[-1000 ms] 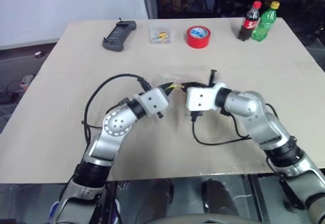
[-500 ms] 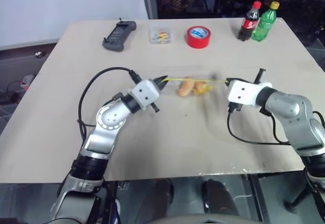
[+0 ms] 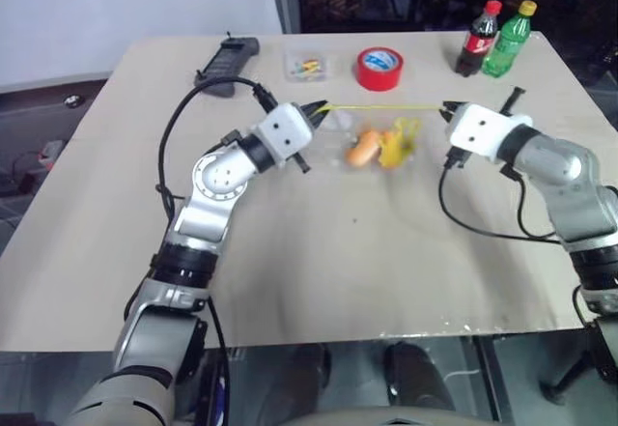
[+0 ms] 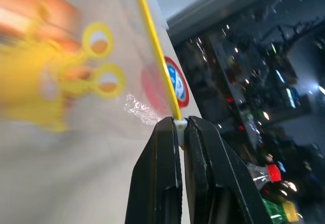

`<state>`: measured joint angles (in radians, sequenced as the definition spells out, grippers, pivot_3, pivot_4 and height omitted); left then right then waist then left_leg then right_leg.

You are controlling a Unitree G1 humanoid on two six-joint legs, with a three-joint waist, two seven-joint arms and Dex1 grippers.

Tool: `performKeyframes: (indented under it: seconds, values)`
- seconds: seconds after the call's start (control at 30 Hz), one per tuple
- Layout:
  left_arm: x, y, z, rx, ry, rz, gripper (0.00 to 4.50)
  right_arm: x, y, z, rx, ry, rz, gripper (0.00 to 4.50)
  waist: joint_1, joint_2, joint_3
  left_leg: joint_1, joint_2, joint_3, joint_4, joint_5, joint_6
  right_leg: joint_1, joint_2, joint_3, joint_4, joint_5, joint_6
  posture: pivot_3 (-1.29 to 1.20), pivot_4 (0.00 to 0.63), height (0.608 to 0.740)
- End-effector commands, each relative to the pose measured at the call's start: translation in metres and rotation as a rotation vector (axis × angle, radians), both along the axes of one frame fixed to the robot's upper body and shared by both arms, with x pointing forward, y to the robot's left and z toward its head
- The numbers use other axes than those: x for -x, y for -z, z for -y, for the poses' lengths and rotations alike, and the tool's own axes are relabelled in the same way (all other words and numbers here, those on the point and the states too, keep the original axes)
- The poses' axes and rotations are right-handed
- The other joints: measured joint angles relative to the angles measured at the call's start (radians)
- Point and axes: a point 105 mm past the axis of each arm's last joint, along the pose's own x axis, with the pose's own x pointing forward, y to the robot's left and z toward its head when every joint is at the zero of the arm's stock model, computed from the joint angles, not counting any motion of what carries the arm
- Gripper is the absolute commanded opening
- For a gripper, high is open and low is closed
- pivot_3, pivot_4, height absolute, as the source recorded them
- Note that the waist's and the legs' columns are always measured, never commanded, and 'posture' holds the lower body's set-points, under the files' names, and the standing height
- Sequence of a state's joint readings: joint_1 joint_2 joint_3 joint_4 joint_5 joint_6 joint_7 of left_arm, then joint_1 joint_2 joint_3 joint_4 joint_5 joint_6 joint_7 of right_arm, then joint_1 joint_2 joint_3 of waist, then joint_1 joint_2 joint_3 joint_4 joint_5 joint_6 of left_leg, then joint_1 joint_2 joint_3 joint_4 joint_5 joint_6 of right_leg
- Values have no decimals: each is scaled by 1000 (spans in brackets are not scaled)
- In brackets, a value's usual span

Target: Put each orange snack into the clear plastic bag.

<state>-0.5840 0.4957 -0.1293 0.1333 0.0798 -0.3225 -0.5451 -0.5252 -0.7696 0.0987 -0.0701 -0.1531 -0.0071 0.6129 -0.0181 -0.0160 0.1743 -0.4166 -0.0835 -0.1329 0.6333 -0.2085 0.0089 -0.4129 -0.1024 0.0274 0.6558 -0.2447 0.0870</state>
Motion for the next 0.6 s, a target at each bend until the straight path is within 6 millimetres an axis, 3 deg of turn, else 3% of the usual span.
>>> performKeyframes:
  seconds: [0.03,0.07,0.13,0.23,0.37,0.47,0.5,0.6]
  values:
    - [18,10,-11,-37,-4,45,0,16,11,18,5,48,-64,102,-3,0,0,0,0,0,0,0,0,0,0,1,0,0,0,0,150,740]
    - [24,26,-8,-49,20,-12,728,23,26,16,20,35,-116,0,-2,0,0,0,0,0,0,0,1,0,0,1,0,0,0,0,150,740]
    - [33,54,-6,-66,39,-130,1441,37,53,12,41,17,-219,0,3,1,0,1,0,1,0,-1,1,0,0,1,1,0,0,0,150,740]
    - [45,74,-4,-40,85,-289,2754,54,85,12,-4,12,-377,964,5,1,0,3,0,0,3,-3,5,1,0,1,6,0,0,0,150,740]
    - [55,70,-24,125,84,-515,4475,68,81,28,-147,52,-472,2821,3,1,0,3,2,-1,8,-3,5,4,1,0,8,0,0,0,150,740]
    - [67,64,-46,154,80,-593,4500,81,76,44,-242,61,-544,4237,-2,1,0,6,2,-1,9,-3,5,6,2,0,8,0,0,0,150,740]
    - [72,63,-56,156,71,-625,4500,86,73,49,-286,61,-567,4462,-1,1,0,6,2,-1,8,-3,5,6,2,0,7,0,0,0,150,740]
    - [87,56,-79,168,72,-698,4500,101,66,67,-330,70,-619,4462,4,1,0,6,3,-2,6,-3,5,6,2,0,7,0,0,0,150,740]
